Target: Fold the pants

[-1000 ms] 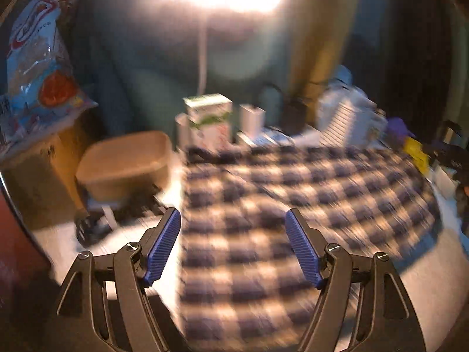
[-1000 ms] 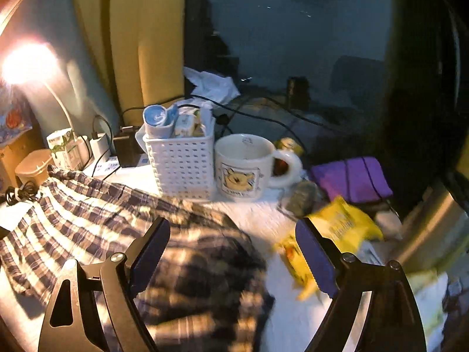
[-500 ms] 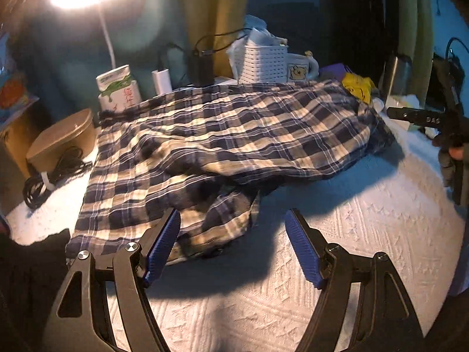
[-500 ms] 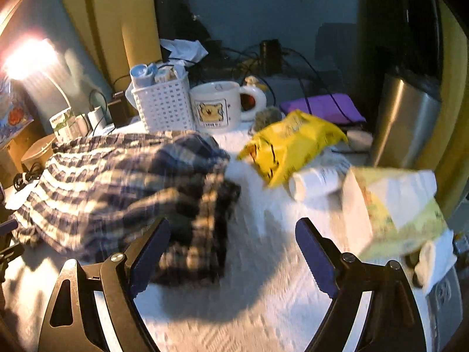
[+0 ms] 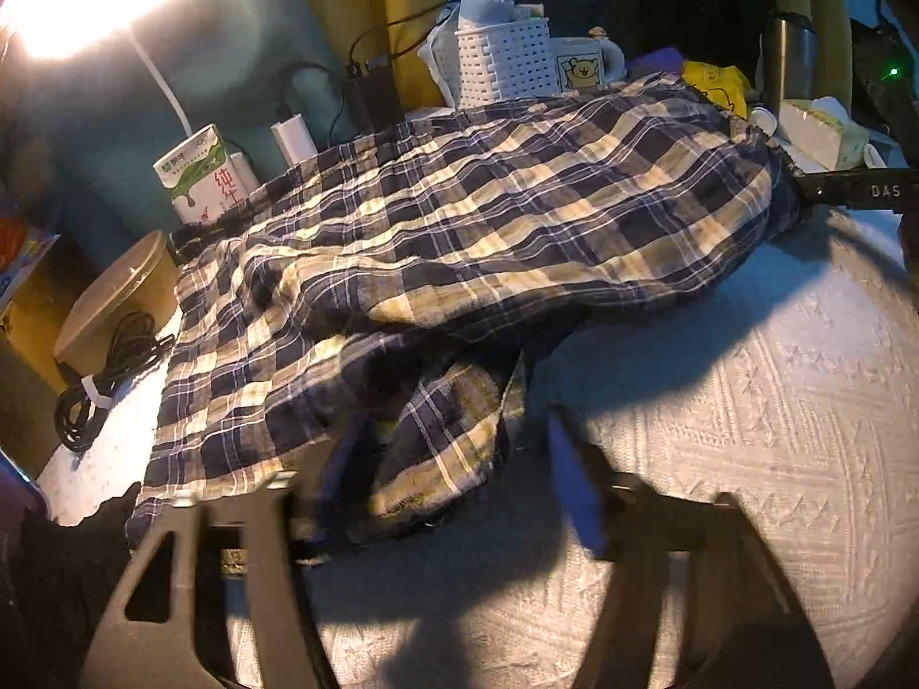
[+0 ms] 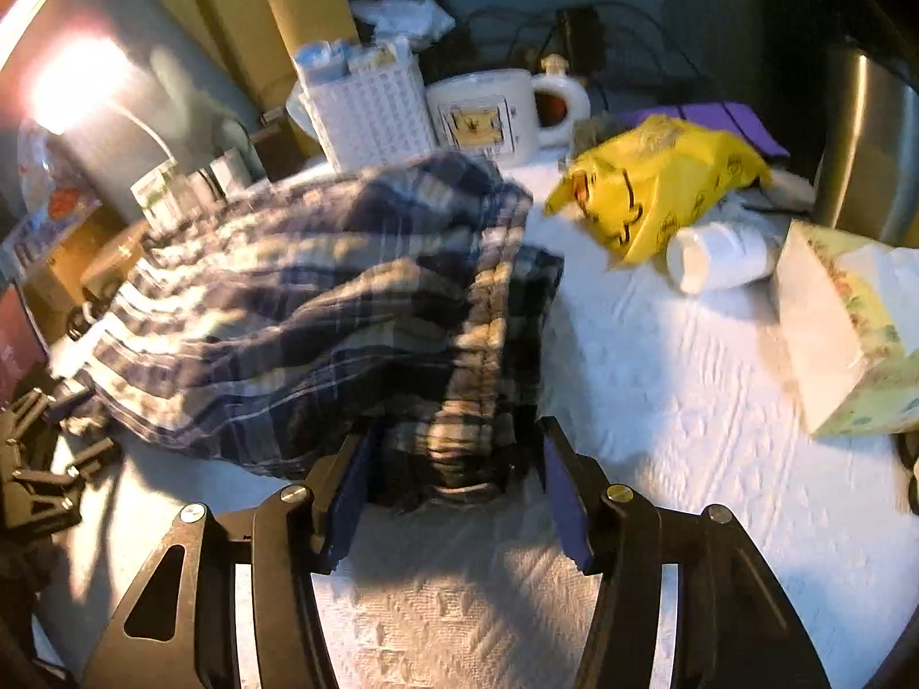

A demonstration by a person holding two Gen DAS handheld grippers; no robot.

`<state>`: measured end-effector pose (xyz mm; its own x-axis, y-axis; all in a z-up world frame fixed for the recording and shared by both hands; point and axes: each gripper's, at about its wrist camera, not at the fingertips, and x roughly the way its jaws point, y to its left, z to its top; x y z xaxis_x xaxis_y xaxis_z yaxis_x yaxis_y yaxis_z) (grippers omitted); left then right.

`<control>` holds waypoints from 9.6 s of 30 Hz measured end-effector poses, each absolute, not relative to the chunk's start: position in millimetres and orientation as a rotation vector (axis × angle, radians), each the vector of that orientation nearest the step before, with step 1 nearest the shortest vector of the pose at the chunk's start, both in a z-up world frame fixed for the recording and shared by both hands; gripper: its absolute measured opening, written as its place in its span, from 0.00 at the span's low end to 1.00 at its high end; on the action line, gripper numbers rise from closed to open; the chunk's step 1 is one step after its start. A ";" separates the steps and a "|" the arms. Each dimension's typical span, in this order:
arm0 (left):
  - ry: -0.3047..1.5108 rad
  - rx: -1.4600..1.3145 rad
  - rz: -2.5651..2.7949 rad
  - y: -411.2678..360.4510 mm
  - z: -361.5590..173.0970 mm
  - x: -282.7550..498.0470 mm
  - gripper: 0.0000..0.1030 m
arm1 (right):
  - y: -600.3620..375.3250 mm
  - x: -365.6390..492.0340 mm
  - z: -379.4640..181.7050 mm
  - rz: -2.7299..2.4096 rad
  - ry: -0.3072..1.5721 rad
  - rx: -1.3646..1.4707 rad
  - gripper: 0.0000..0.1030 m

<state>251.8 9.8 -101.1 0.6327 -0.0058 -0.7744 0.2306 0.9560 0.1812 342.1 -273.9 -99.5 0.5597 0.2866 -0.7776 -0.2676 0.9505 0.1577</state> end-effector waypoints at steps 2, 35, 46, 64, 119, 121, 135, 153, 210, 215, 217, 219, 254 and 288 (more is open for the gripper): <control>0.883 0.253 -0.148 11.8 -100.9 253.5 0.20 | -274.9 342.6 -100.1 0.332 0.921 0.033 0.56; 1.019 0.156 -0.251 -10.1 -84.7 136.2 0.21 | -326.3 286.0 -94.2 0.252 0.891 -0.107 0.27; 0.981 -0.004 -0.162 52.0 -55.4 119.8 0.43 | -346.1 260.2 -46.7 0.139 0.757 -0.027 0.60; 0.942 -0.155 -0.065 109.3 -68.8 142.7 0.44 | -190.8 239.4 -61.5 0.568 0.812 -0.124 0.60; 0.941 0.083 -0.147 60.2 -50.3 285.8 0.50 | -203.0 319.7 -77.0 0.482 0.825 -0.106 0.60; 1.006 0.102 -0.135 55.2 -69.4 303.0 0.50 | -192.6 327.7 -87.4 0.505 0.848 -0.107 0.52; 0.966 0.111 0.043 95.3 -81.5 349.7 0.69 | -187.6 369.7 -82.1 0.355 0.879 -0.109 0.34; 0.990 0.033 -0.037 111.0 -96.2 399.5 0.71 | -83.7 415.6 -108.3 0.624 0.984 -0.196 0.20; 0.916 0.034 0.051 99.3 -59.1 338.8 0.73 | -223.7 395.9 -89.7 0.248 0.875 -0.099 0.16; 0.893 0.031 -0.042 67.7 -43.2 295.1 0.73 | -227.4 354.8 -73.1 0.326 0.847 -0.083 0.16; 0.903 0.033 -0.112 50.9 -41.7 267.2 0.73 | -217.3 336.4 -73.9 0.381 0.850 -0.101 0.16; 0.917 0.034 -0.172 32.6 -44.8 241.6 0.73 | -209.0 318.0 -77.9 0.426 0.860 -0.118 0.16; 0.954 -0.013 0.112 81.4 -90.6 95.2 0.77 | -261.7 235.1 -108.7 0.343 0.882 -0.159 0.16; 0.809 -0.129 0.119 84.1 -49.8 129.1 0.75 | -320.9 215.8 -94.7 0.260 0.881 0.009 0.78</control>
<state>129.1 84.1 -49.8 0.6845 0.0564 -0.7269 -0.1546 0.9856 -0.0691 215.8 -320.9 -94.7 0.6072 0.2284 -0.7610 -0.2207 0.9686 0.1145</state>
